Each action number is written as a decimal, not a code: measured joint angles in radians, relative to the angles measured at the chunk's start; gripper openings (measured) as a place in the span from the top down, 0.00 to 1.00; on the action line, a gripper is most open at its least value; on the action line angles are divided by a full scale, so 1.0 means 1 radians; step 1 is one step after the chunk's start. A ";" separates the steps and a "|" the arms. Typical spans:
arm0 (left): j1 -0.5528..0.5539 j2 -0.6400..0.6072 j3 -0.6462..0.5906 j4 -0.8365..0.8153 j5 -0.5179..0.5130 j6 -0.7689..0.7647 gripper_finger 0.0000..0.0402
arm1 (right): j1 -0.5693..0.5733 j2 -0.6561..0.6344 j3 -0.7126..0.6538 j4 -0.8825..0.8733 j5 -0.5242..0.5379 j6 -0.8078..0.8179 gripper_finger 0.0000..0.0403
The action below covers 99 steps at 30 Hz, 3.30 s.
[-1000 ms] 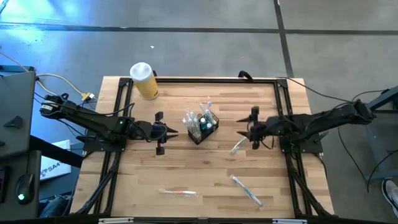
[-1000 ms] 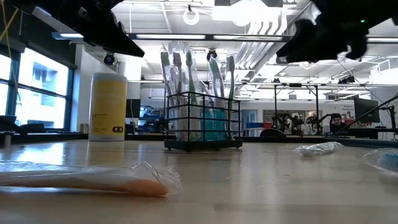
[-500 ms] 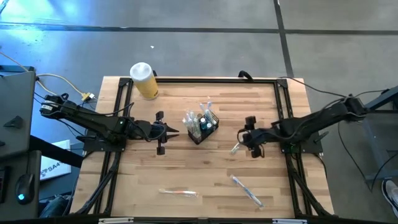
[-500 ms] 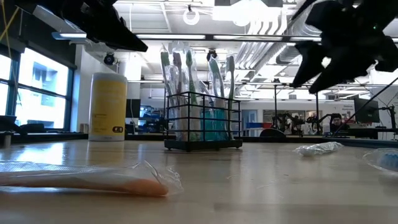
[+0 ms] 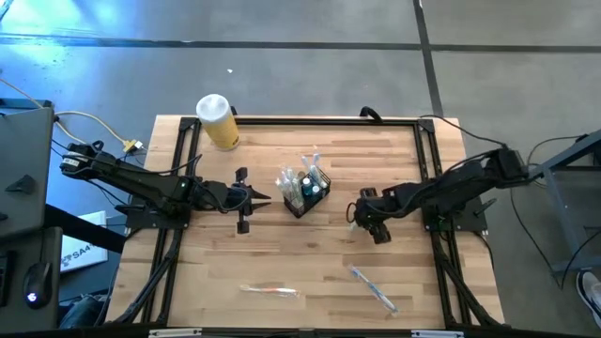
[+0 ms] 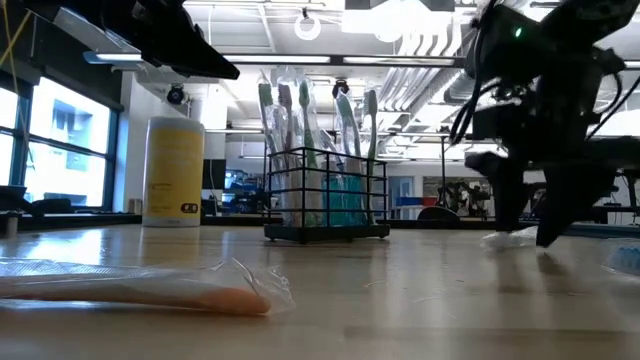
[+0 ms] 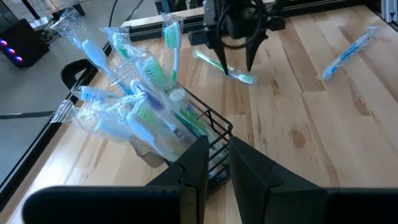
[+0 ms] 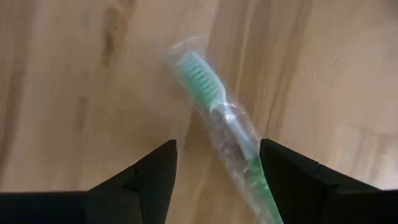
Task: Pick & Place toothbrushing station
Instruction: Put the green toothbrush into the wire organizer
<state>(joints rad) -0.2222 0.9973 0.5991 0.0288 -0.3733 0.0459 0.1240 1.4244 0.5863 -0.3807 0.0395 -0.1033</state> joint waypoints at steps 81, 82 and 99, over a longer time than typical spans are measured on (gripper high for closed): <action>0.000 0.008 0.000 -0.026 0.033 -0.005 0.85 | -0.304 0.077 -0.254 1.869 -0.261 -0.134 0.96; 0.000 0.008 0.000 -0.026 0.034 -0.005 0.85 | -0.307 0.111 -0.236 1.874 -0.263 -0.133 0.96; 0.000 0.008 0.000 -0.086 0.053 -0.025 0.85 | -0.344 0.218 -0.079 1.825 -0.282 -0.083 0.96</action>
<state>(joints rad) -0.2226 1.0050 0.5987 -0.0568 -0.3202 0.0213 -0.2195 1.6427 0.5068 1.4445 -0.2423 -0.1860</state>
